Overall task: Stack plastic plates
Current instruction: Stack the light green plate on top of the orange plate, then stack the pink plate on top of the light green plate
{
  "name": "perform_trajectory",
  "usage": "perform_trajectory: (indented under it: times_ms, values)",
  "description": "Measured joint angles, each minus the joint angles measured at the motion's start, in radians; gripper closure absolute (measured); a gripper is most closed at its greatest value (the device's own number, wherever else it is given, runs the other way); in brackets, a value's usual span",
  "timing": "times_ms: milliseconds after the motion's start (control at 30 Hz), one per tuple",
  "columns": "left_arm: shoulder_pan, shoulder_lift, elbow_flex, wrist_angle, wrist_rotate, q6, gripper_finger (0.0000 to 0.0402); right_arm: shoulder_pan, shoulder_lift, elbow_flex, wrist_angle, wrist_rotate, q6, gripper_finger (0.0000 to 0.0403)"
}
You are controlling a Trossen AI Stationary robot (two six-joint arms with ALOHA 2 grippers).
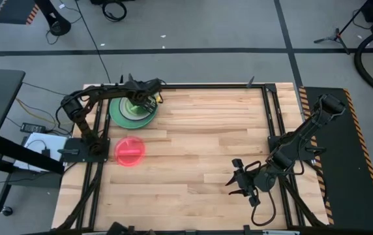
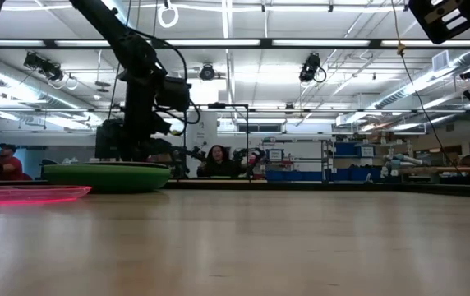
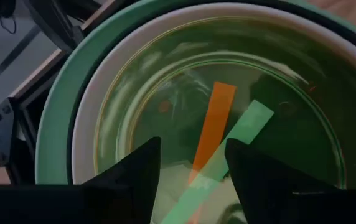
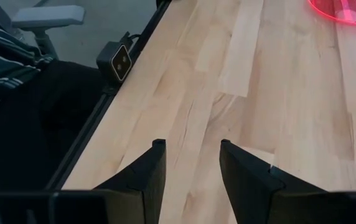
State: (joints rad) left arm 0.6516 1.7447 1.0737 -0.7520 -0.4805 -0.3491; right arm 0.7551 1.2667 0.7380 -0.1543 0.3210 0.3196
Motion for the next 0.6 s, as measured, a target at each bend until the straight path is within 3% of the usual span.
perform_trajectory:
  times_ms: [300, 467, 600]
  values:
    - [-0.018, -0.044, 0.022, -0.162, 0.022, -0.003, 0.021, 0.0, 0.0, 0.0, 0.0, -0.001, 0.011, 0.0245]
    - [-0.077, -0.153, 0.077, -0.323, 0.015, -0.047, 0.0209, -0.001, 0.0, 0.0, 0.007, 0.046, 0.011, 0.0245]
    - [-0.181, -0.264, 0.101, -0.419, 0.093, -0.164, 0.0209, -0.014, 0.0, 0.0, 0.049, 0.084, 0.011, 0.0245]
